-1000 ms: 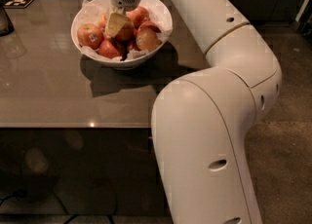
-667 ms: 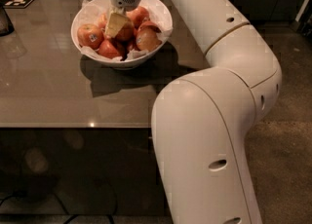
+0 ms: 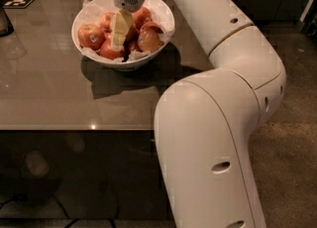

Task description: Pick apple from white bowl

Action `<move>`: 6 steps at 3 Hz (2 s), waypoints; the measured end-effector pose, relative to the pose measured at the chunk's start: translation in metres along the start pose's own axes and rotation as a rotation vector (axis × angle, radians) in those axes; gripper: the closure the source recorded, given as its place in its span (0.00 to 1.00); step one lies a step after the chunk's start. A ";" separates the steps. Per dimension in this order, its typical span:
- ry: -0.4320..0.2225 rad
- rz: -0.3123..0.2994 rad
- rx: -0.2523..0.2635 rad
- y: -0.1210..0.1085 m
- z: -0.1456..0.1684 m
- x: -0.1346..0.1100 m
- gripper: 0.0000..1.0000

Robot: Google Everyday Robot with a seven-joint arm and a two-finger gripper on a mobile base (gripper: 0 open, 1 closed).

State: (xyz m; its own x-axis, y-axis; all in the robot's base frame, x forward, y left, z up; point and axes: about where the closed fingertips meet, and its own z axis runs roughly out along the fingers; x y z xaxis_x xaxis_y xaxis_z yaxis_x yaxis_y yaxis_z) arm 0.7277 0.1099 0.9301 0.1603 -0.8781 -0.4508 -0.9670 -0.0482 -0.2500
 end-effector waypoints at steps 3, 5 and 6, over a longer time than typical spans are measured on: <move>0.084 0.053 -0.014 0.004 -0.003 0.020 0.00; 0.082 0.079 0.002 0.000 0.002 0.030 0.00; 0.077 0.091 0.013 -0.001 0.004 0.036 0.00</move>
Offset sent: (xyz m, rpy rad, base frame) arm -0.0063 -0.0433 0.0079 -0.1166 0.0282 -0.1322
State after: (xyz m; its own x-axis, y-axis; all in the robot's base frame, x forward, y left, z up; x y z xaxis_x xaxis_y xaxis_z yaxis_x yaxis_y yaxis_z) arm 0.7355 0.0805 0.9112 0.0559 -0.9127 -0.4049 -0.9742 0.0390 -0.2225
